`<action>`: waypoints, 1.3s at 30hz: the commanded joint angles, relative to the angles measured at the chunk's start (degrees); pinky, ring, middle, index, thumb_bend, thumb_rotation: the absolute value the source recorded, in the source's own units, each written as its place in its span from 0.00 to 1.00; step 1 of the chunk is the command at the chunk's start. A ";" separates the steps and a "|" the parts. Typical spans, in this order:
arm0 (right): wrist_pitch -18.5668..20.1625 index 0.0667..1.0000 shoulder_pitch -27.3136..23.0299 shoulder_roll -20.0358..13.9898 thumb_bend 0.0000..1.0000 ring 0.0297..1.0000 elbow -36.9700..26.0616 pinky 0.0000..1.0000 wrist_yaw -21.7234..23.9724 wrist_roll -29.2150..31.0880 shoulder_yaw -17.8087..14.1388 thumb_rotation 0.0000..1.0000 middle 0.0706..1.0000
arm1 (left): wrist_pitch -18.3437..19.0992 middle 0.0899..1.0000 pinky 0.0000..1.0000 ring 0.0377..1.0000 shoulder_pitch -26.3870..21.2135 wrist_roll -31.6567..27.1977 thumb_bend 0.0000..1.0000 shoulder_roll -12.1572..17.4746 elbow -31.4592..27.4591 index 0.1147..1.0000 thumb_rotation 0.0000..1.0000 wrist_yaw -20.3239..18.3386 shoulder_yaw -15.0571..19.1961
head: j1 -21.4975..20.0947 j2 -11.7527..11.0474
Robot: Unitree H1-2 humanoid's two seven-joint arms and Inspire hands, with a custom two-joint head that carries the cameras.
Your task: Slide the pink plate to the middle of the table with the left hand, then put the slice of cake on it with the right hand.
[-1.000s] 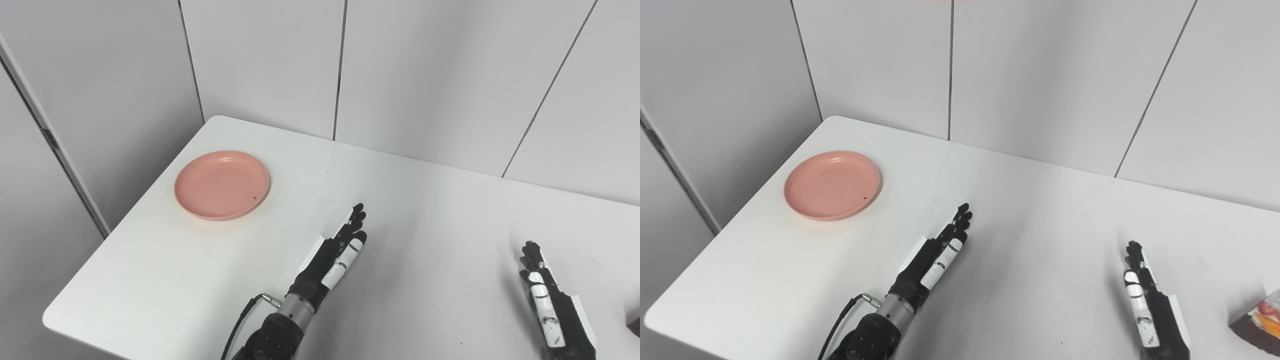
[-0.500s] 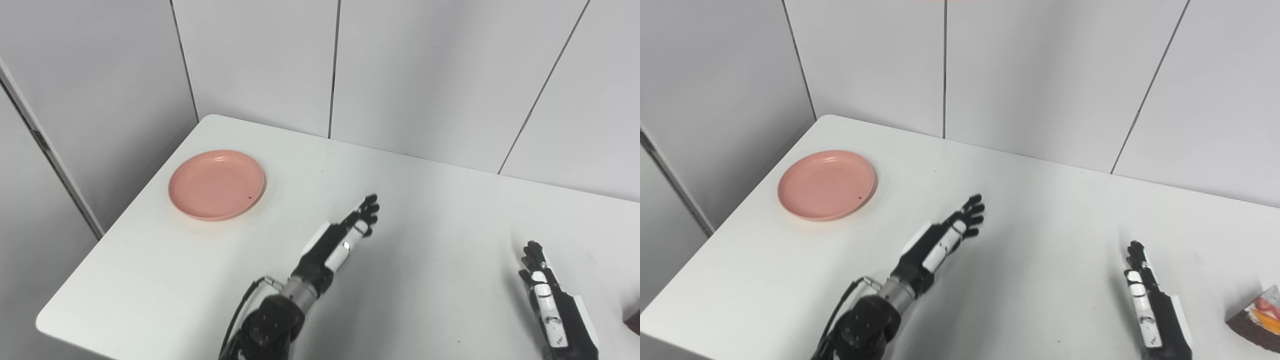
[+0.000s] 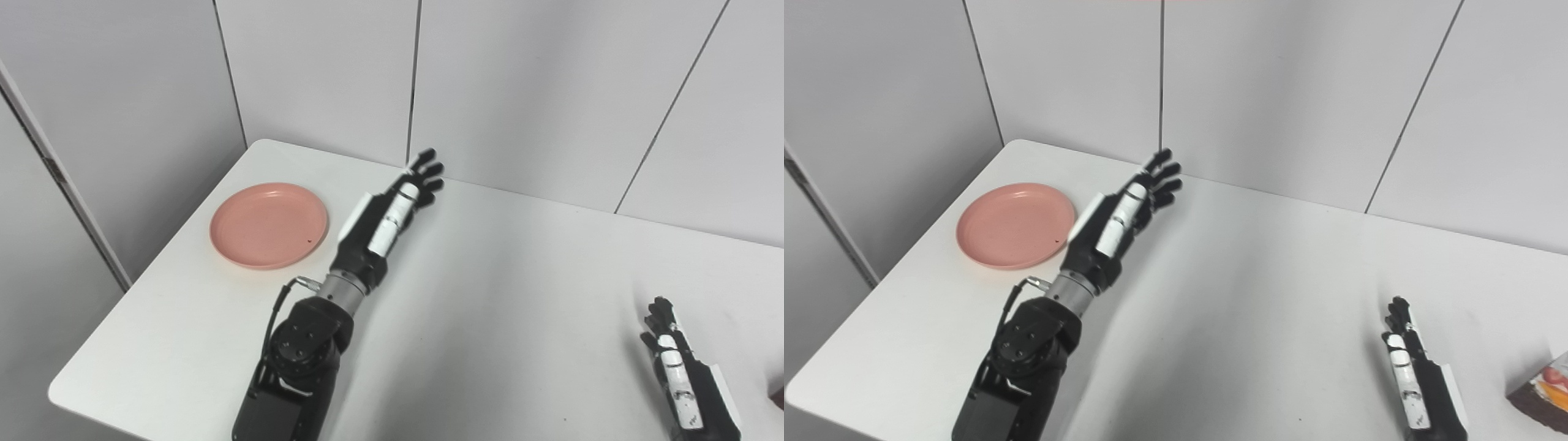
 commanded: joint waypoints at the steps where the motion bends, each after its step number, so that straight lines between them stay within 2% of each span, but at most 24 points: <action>1: -0.03 0.99 0.84 -0.94 0.11 1.00 0.12 1.00 -0.30 -0.35 -0.75 1.00 0.99 | -0.56 0.92 0.92 0.90 -2.65 -0.61 0.45 0.84 -2.12 0.90 1.00 1.07 1.04 | 0.01 0.03; 3: 0.22 0.99 0.91 -0.97 0.15 1.00 0.07 1.00 0.07 0.16 -0.80 1.00 1.00 | -1.21 0.92 0.91 0.90 -3.20 -0.53 0.42 1.55 -2.04 0.89 1.00 1.83 2.50 | 0.11 0.03; 8: -0.53 1.00 0.93 -1.35 0.15 1.00 0.54 1.00 0.84 0.80 -0.96 1.00 1.00 | -2.30 0.91 0.91 0.90 -3.89 -1.67 0.40 3.49 -1.82 0.89 1.00 2.92 6.12 | 0.61 -0.22; 13: 0.45 1.00 1.16 -1.51 0.17 1.00 -0.39 1.00 0.78 0.47 -1.01 1.00 1.00 | -2.66 0.92 0.91 0.91 -5.14 -3.28 0.39 6.20 -1.44 0.89 1.00 4.53 10.23 | 1.22 -0.12; 18: -0.66 1.00 1.01 -1.59 0.14 1.00 0.05 1.00 0.79 0.43 -1.21 1.00 1.00 | -2.25 0.92 0.91 0.91 -5.85 -4.52 0.39 9.36 -0.23 0.90 1.00 5.84 14.01 | 1.70 -0.08; 24: 1.20 1.00 1.26 -1.63 0.13 1.00 -1.29 1.00 0.87 0.67 -1.40 1.00 1.00 | -3.38 0.90 0.90 0.89 -6.19 -7.02 0.39 12.67 3.00 0.89 1.00 6.35 17.87 | 2.53 -0.07; 29: -1.25 0.99 1.03 -1.53 0.12 1.00 0.04 1.00 0.52 0.26 -1.67 1.00 1.00 | -2.92 0.90 0.89 0.90 -6.40 -7.73 0.37 14.44 3.84 0.88 1.00 8.21 20.98 | 3.30 -0.08; 35: 2.08 0.98 1.69 -1.53 0.24 1.00 -2.48 1.00 0.54 0.73 -2.08 1.00 1.00 | -2.89 0.90 0.88 0.89 -5.70 -7.43 0.38 16.71 4.63 0.88 1.00 9.49 23.57 | 4.23 0.01; 39: 2.24 0.98 1.77 -1.55 0.26 1.00 -2.89 1.00 0.59 0.68 -2.24 1.00 1.00 | -3.71 0.91 0.89 0.90 -5.09 -8.82 0.37 17.86 6.09 0.89 1.00 9.38 25.53 | 4.50 0.13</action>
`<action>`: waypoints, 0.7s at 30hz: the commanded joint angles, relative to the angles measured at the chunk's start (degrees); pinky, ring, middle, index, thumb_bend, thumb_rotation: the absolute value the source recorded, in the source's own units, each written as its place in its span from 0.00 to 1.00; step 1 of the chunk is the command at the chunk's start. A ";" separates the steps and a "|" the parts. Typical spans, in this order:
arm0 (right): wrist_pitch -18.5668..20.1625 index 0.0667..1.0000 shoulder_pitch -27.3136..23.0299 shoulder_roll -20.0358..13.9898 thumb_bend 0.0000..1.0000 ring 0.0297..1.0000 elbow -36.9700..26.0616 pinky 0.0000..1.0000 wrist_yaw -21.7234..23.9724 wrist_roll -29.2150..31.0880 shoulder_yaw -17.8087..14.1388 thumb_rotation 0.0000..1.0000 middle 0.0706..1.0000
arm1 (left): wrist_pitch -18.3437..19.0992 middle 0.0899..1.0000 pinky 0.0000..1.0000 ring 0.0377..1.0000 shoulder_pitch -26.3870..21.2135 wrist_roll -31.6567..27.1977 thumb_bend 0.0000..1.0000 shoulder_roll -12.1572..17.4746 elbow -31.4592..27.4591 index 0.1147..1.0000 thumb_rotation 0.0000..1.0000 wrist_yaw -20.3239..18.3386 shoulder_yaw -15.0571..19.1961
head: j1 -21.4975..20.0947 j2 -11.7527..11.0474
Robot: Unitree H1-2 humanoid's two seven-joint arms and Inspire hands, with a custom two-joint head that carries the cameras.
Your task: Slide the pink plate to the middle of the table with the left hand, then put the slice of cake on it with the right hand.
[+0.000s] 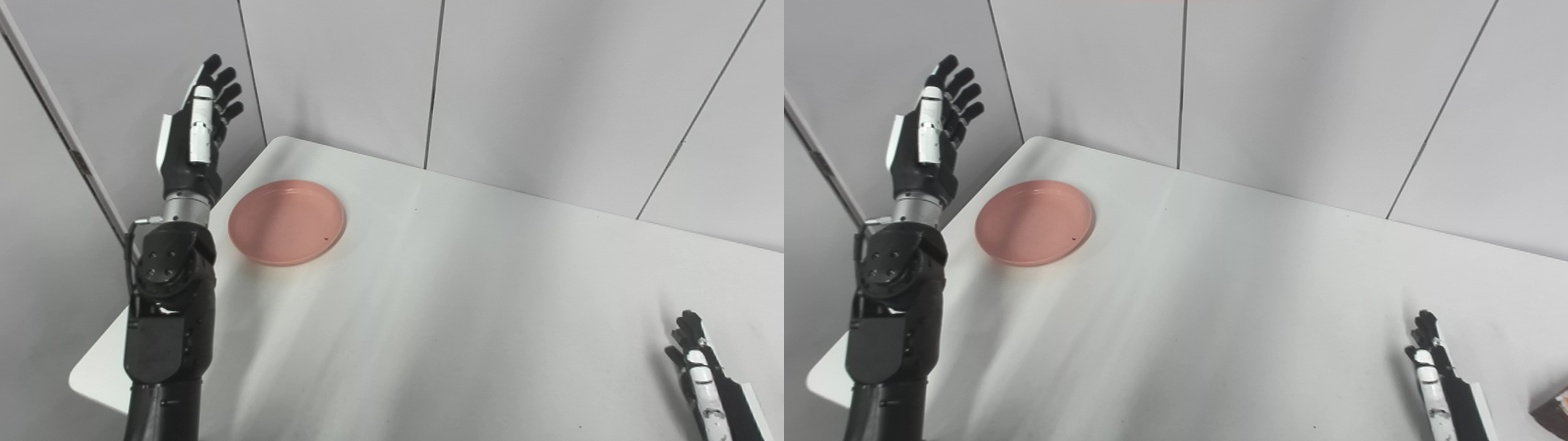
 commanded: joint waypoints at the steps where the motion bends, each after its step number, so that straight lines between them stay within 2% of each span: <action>1: 0.57 0.98 0.58 -0.98 0.26 1.00 -0.81 1.00 -0.48 0.17 -0.94 1.00 1.00 | -3.28 0.91 0.90 0.90 -0.89 -1.16 0.37 2.55 0.38 0.89 1.00 0.37 1.37 | 0.01 0.04; 8: 0.75 0.98 0.56 -0.98 0.21 1.00 -0.66 1.00 -0.24 0.67 -1.12 1.00 1.00 | -4.25 0.92 0.89 0.90 0.45 -2.85 0.38 4.18 3.50 0.91 1.00 0.32 3.75 | 0.32 0.23; 14: 0.36 0.99 0.59 -1.32 0.22 1.00 -0.60 1.00 0.03 0.46 -0.98 1.00 1.00 | -3.56 0.92 0.91 0.90 1.18 -4.02 0.37 4.92 4.91 0.90 1.00 0.51 4.72 | 0.57 0.42; 21: 0.82 0.99 0.71 -1.54 0.25 1.00 -0.90 1.00 0.02 0.37 -1.08 1.00 1.00 | -3.03 0.90 0.87 0.89 1.37 -5.08 0.34 5.05 7.28 0.89 1.00 0.65 5.05 | 0.62 0.78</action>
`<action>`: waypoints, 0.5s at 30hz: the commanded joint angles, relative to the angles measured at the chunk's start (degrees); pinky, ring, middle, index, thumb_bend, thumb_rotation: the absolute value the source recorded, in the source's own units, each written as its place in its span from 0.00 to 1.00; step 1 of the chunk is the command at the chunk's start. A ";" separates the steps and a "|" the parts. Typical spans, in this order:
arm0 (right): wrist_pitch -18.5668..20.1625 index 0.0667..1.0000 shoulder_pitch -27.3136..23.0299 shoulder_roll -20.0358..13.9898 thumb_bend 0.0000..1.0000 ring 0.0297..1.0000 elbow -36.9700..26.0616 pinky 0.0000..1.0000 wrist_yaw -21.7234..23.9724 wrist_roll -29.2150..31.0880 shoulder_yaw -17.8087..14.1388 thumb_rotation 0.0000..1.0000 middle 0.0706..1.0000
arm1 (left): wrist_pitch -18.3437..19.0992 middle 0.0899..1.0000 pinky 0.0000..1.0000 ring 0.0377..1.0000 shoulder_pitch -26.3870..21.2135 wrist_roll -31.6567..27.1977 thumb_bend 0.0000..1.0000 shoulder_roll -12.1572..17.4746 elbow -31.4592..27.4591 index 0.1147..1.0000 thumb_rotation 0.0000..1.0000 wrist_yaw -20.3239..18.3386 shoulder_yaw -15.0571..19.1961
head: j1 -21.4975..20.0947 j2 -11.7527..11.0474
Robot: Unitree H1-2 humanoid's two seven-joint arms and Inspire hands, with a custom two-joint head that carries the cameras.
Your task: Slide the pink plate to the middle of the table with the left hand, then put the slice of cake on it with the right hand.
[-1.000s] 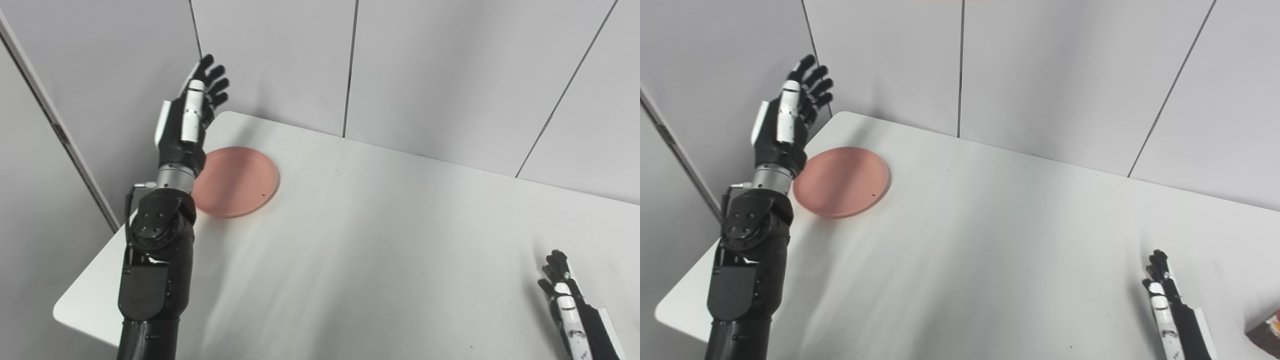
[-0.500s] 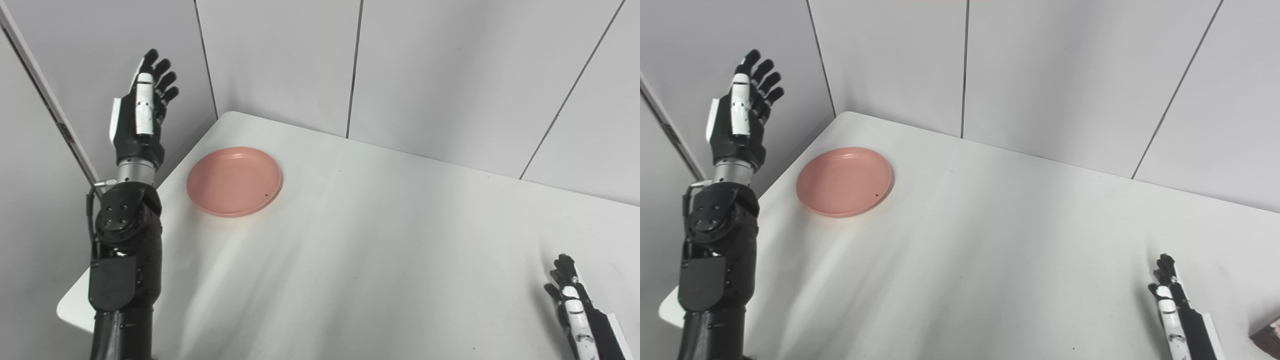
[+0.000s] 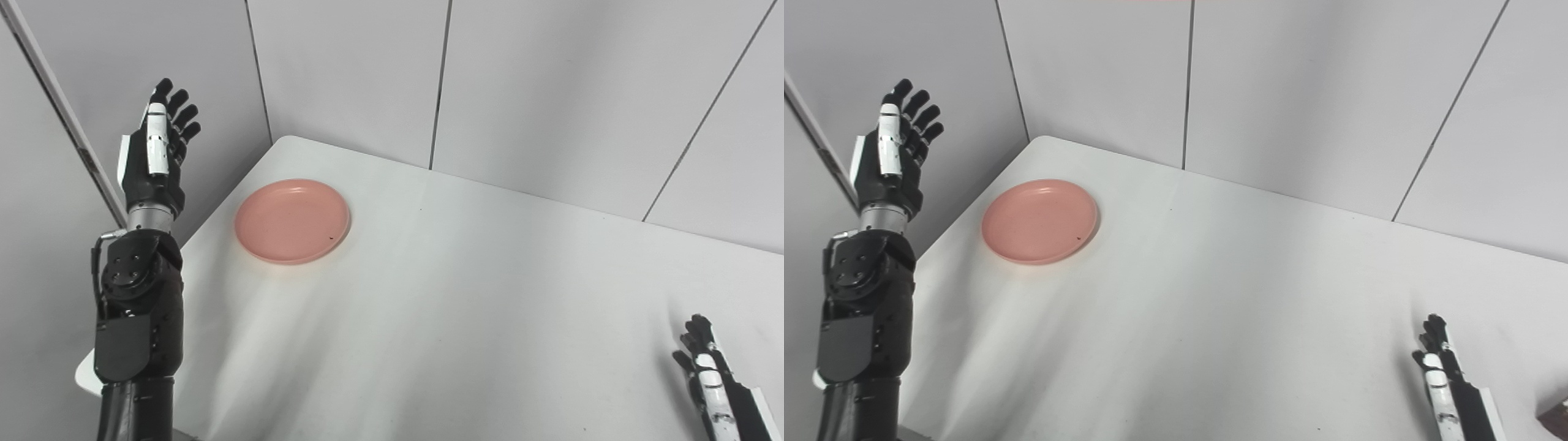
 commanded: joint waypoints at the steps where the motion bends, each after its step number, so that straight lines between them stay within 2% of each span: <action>1: 0.47 0.99 0.65 -1.28 0.26 1.00 -0.78 1.00 -0.20 0.10 -0.89 1.00 1.00 | -1.43 0.89 0.87 0.89 -0.81 -0.72 0.34 2.11 -0.05 0.89 0.99 0.26 0.41 | 0.08 0.11; 5: -0.53 0.98 0.65 -1.37 0.23 1.00 -0.58 1.00 -0.15 -0.01 -0.84 1.00 1.00 | -1.93 0.90 0.87 0.90 -0.67 -1.41 0.34 2.09 1.57 0.89 1.00 -0.08 0.00 | 0.15 0.17; 10: 0.17 0.99 0.65 -1.39 0.26 1.00 -0.94 1.00 -0.22 0.10 -0.92 1.00 1.00 | -2.04 0.91 0.88 0.91 -0.78 -1.88 0.34 1.71 3.60 0.89 0.99 0.26 -0.37 | 0.24 0.50; 15: 1.97 0.99 0.85 -1.47 0.24 1.00 -2.16 1.00 -0.19 0.27 -0.91 1.00 1.00 | -2.20 0.90 0.88 0.91 -0.61 -0.91 0.34 1.57 5.68 0.88 0.99 0.92 -1.18 | 0.25 0.71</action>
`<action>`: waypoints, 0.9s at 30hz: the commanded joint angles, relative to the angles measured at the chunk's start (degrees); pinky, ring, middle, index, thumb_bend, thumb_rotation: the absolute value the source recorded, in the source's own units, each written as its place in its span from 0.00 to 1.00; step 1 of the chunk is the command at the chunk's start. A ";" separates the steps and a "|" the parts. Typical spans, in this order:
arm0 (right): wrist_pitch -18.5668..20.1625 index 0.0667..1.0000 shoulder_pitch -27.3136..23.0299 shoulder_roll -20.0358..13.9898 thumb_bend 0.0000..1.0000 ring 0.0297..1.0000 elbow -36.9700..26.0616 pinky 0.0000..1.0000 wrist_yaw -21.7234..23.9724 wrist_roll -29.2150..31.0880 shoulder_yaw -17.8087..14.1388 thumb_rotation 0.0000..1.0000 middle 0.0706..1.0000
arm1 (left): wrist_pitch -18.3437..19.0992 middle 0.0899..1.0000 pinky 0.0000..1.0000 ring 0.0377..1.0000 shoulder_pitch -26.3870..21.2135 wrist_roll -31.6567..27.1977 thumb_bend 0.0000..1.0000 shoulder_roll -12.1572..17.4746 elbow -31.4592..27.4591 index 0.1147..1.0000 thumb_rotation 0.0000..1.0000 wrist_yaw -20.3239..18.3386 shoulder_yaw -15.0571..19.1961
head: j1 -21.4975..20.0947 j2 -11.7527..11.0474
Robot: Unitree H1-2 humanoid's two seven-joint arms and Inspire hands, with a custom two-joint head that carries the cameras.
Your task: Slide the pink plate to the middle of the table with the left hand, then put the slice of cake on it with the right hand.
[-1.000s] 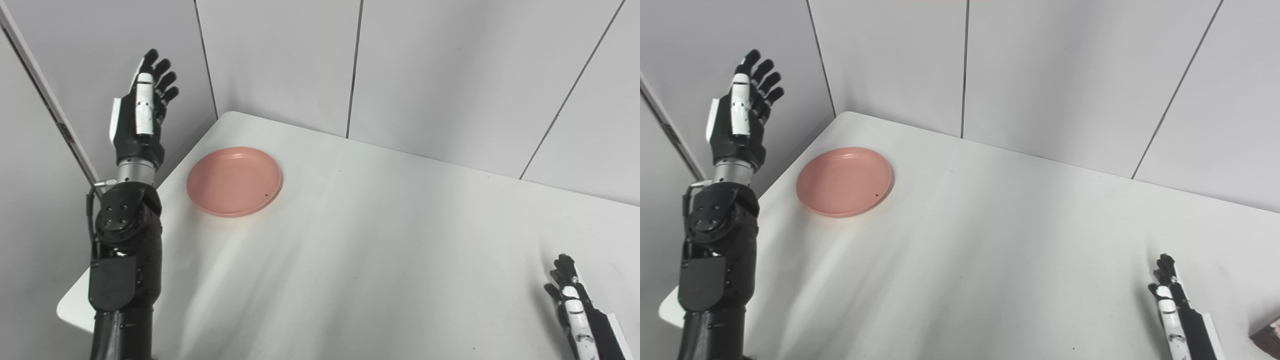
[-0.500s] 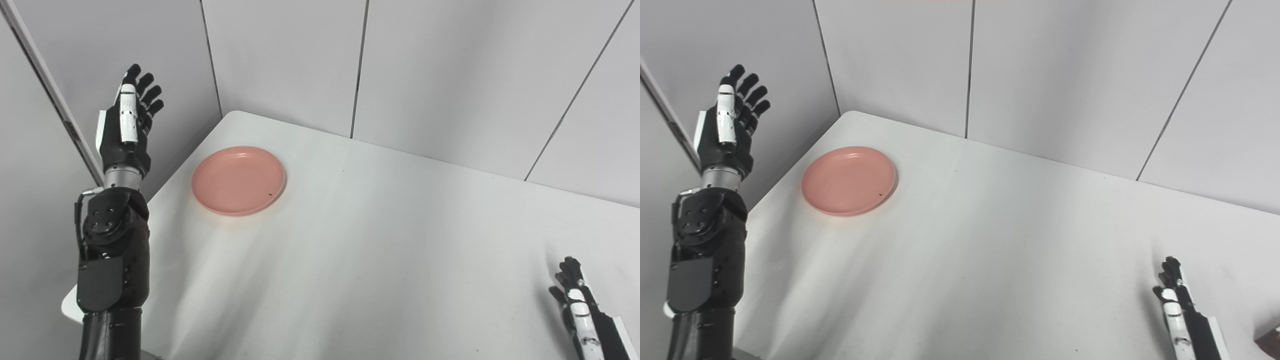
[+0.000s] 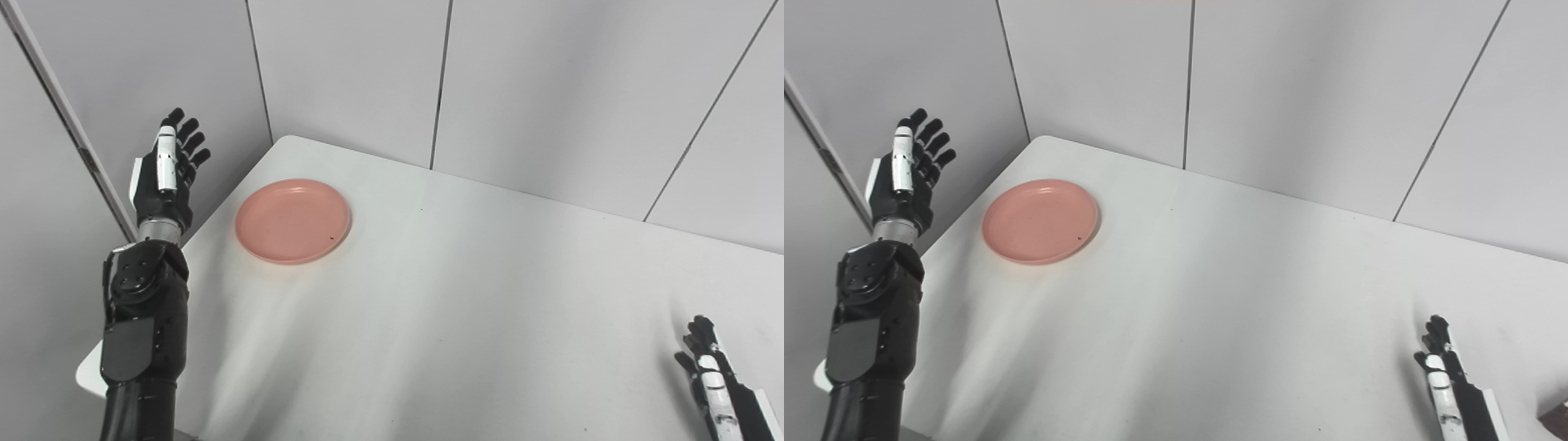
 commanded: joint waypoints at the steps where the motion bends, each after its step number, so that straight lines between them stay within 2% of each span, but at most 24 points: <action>1: 1.51 0.99 0.53 -1.17 0.23 1.00 -1.46 1.00 -0.19 0.28 -0.89 1.00 1.00 | -2.15 0.91 0.89 0.91 -0.95 0.50 0.33 1.63 -0.07 0.89 0.98 0.13 -0.41 | 0.13 0.03; 3: 1.29 0.99 0.53 -1.15 0.22 1.00 -1.30 1.00 -0.16 0.42 -0.93 1.00 1.00 | -2.37 0.92 0.89 0.91 -0.97 0.17 0.32 1.62 0.85 0.90 0.95 -0.07 -0.56 | 0.15 0.04; 6: 1.57 0.99 0.53 -1.01 0.22 1.00 -1.49 1.00 -0.21 0.66 -1.01 1.00 1.00 | -3.00 0.92 0.89 0.91 -1.02 -0.34 0.30 1.48 2.24 0.89 0.99 -0.38 -0.65 | 0.15 0.04; 11: 1.45 0.99 0.49 -1.09 0.22 1.00 -1.56 1.00 -0.30 0.38 -0.98 1.00 1.00 | -3.36 0.93 0.90 0.92 -1.03 -0.54 0.31 1.45 4.09 0.90 1.00 -0.55 -0.94 | 0.22 0.22; 17: 3.22 0.99 0.80 -0.97 0.22 1.00 -2.70 1.00 -0.27 0.73 -1.14 1.00 1.00 | -3.94 0.93 0.90 0.93 -1.08 -0.86 0.31 1.16 5.99 0.91 1.00 -0.42 -1.14 | 0.32 0.45; 27: 2.27 0.99 0.75 -1.20 0.21 1.00 -2.21 1.00 -0.32 0.55 -1.10 1.00 1.00 | -4.44 0.92 0.91 0.91 -0.91 -0.88 0.33 0.43 8.60 0.91 1.00 0.18 -2.13 | 0.38 0.79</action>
